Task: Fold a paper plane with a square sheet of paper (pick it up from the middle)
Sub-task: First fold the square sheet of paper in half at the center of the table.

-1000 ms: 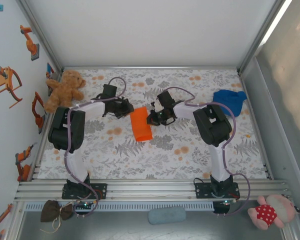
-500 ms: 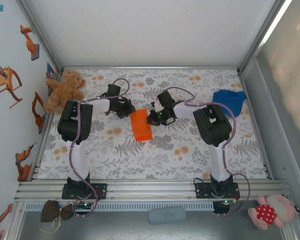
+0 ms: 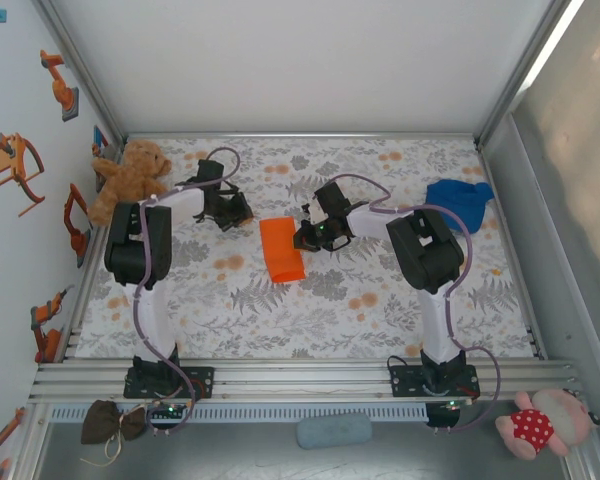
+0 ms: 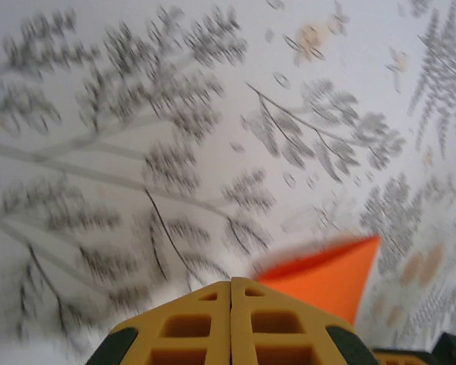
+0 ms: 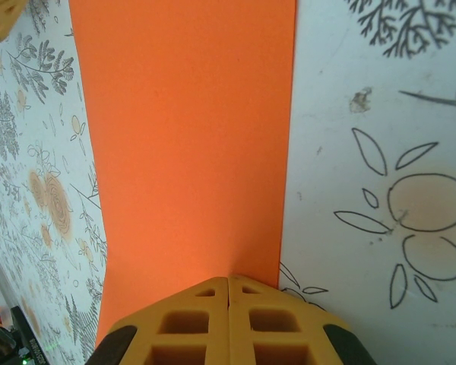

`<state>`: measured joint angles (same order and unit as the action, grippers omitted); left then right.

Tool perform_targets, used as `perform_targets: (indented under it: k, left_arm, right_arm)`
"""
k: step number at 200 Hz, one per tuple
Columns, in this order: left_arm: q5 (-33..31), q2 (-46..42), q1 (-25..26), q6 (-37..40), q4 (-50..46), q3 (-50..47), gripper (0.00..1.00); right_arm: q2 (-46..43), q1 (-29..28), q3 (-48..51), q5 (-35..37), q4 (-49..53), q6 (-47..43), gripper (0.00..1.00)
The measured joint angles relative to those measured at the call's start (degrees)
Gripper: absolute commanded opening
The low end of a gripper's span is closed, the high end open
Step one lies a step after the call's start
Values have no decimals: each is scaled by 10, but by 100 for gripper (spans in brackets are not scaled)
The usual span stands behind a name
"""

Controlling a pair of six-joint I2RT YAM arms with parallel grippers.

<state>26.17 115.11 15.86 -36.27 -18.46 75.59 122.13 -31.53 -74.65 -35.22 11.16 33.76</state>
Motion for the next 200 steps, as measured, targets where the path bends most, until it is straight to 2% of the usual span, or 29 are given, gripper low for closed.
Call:
perform_targets:
  k: [35, 69, 147, 200]
  left_arm:
    - [16, -111, 71, -50, 40, -88, 8]
    - [38, -129, 125, -96, 78, -147, 8]
    - [59, -79, 129, -117, 82, -172, 8]
    - [61, -78, 116, -110, 82, -191, 8]
  right_arm:
    - [0, 0, 0, 0, 0, 0, 0]
    - [0, 0, 0, 0, 0, 0, 0]
    - [0, 0, 0, 0, 0, 0, 0]
    - [0, 0, 0, 0, 0, 0, 0]
